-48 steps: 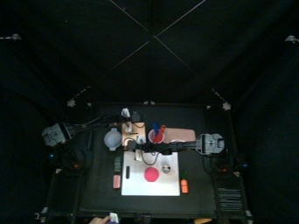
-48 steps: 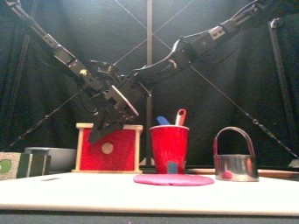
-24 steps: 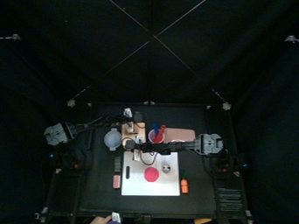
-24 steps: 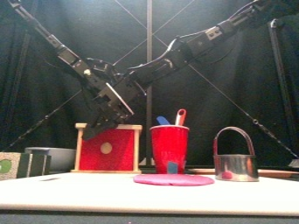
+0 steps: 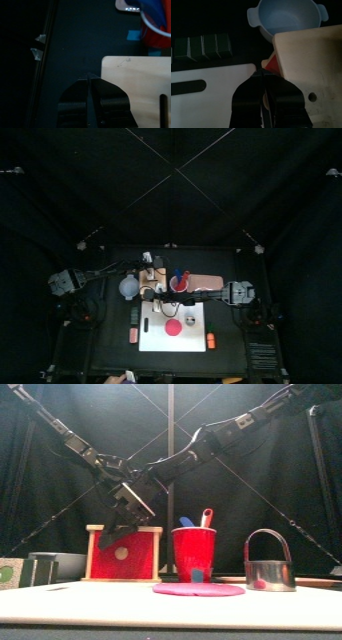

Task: Get the cutter from the drawer then cut the dough then place the extra dough in the bowl
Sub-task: Cut the dough

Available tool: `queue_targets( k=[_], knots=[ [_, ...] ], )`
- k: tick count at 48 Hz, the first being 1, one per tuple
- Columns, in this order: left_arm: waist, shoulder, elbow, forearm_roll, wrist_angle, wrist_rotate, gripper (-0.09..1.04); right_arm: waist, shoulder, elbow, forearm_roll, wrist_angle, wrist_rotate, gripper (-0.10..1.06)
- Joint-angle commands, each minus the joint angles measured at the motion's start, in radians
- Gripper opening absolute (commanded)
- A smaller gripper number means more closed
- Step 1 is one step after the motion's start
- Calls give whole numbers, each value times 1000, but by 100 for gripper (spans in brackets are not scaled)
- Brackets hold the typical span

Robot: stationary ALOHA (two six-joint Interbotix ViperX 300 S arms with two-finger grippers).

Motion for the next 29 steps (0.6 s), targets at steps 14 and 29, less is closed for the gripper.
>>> queue_targets(
  k=[14, 29],
  knots=[
    [-25, -164, 110, -91, -141, -3, 44, 66, -215, 103, 2, -3, 2, 25],
    [-195, -301, 261, -183, -295, -9, 43, 86, -385, 290, 3, -15, 3, 25]
  ],
)
